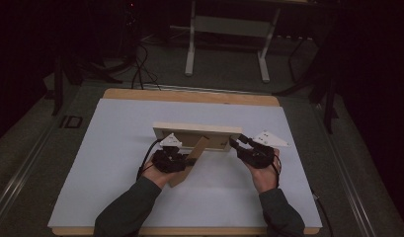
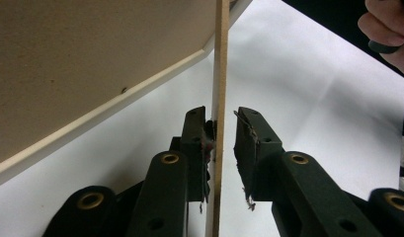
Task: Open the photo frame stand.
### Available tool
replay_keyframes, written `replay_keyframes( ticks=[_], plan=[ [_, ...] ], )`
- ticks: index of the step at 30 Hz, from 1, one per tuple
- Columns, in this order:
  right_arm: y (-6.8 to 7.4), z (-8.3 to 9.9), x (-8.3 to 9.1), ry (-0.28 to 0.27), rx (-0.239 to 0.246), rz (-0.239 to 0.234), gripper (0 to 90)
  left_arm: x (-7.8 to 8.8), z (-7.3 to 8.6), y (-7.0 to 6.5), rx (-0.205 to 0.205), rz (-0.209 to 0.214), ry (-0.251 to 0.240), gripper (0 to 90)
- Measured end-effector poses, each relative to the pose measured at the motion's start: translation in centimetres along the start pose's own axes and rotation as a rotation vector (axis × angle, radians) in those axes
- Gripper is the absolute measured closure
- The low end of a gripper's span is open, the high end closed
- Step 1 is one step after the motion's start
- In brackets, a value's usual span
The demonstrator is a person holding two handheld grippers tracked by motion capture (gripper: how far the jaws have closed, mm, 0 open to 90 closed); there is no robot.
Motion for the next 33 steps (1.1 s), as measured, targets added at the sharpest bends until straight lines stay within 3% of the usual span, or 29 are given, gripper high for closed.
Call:
replay_keyframes(
  ticks=[9,19,33],
  plan=[
    [0.1,0.1,0.1,0.002,0.003,0.001,60.4,0.0,0.0,-0.9,0.006,0.051,0.001,81.7],
    [0.4,0.3,0.4,0.002,0.017,-0.001,60.4,-0.1,0.4,-1.1,-0.012,0.050,0.023,82.6],
    [0.6,0.5,0.8,0.000,0.039,-0.007,60.2,0.6,0.5,-0.9,0.009,0.051,0.006,73.9]
  ],
)
Point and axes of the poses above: each handheld gripper's, and its own axes: x roughly backward along the jaws, z roughly out of its underside, y roughly to its left, the point moved 7 cm from there along -x, roughly forward along the jaws, and after that the axes turned 8 degrees about -y, right-handed, at the moved point
